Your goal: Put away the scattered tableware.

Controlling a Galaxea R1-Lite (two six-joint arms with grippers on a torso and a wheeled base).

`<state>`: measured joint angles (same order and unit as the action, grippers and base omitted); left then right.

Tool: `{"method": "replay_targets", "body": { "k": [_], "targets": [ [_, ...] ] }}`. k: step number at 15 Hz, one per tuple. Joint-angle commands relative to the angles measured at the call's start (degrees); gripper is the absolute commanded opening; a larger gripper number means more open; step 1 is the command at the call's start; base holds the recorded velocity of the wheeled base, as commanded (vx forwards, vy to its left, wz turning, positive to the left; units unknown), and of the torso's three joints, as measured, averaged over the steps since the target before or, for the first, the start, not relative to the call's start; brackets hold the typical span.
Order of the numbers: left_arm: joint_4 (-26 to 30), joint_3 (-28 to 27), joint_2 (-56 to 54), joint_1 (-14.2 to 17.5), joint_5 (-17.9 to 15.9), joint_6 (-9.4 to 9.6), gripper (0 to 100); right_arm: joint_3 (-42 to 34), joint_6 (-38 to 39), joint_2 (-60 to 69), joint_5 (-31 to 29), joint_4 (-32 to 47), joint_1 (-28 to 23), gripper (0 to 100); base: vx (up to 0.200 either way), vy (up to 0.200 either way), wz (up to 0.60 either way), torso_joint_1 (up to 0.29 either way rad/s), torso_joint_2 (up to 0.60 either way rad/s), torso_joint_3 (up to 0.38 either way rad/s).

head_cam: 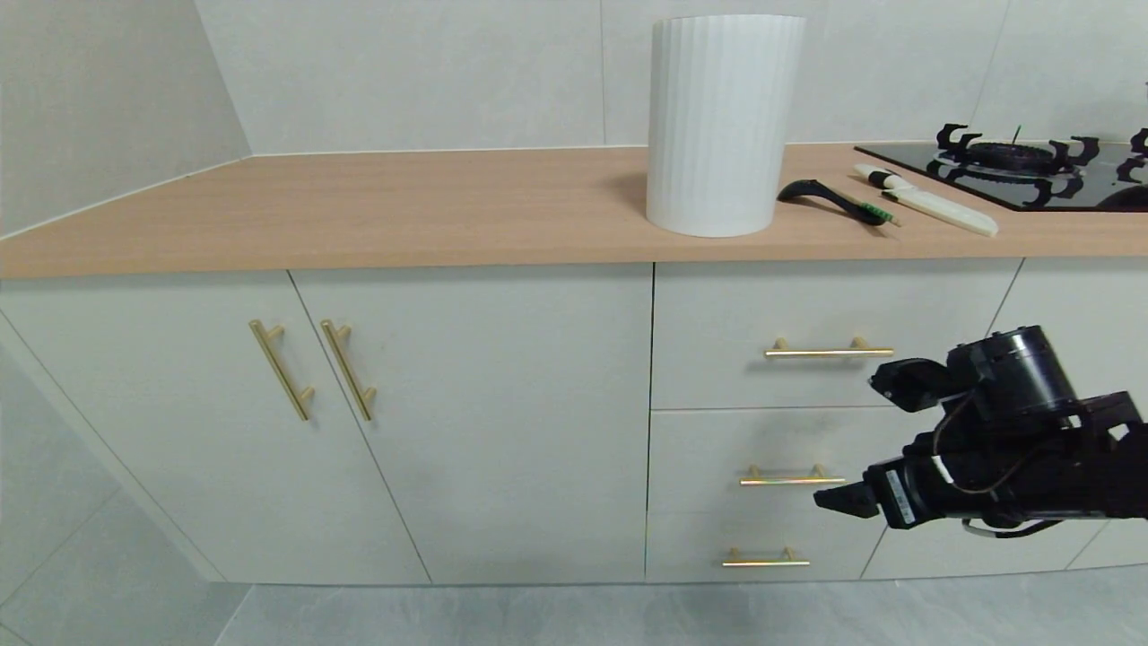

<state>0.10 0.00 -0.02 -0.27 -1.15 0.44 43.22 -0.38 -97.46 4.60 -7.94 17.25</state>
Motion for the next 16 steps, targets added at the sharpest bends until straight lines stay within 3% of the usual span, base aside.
{"method": "replay_targets", "body": {
  "k": [1,8,16],
  "targets": [
    [0.0,0.0,0.0,0.0,0.0,0.0,100,-1.4,0.4,-12.0,-3.8,-8.0,-0.1,100,0.0,0.0,0.0,0.0,0.0,0.0],
    [0.0,0.0,0.0,0.0,0.0,0.0,100,-1.4,5.9,-25.1,-11.8,-27.6,-0.6,100,0.0,0.0,0.0,0.0,0.0,0.0],
    [0.0,0.0,0.0,0.0,0.0,0.0,100,0.6,8.0,-33.1,-15.0,-41.5,-2.1,100,0.0,0.0,0.0,0.0,0.0,0.0]
  ]
}}
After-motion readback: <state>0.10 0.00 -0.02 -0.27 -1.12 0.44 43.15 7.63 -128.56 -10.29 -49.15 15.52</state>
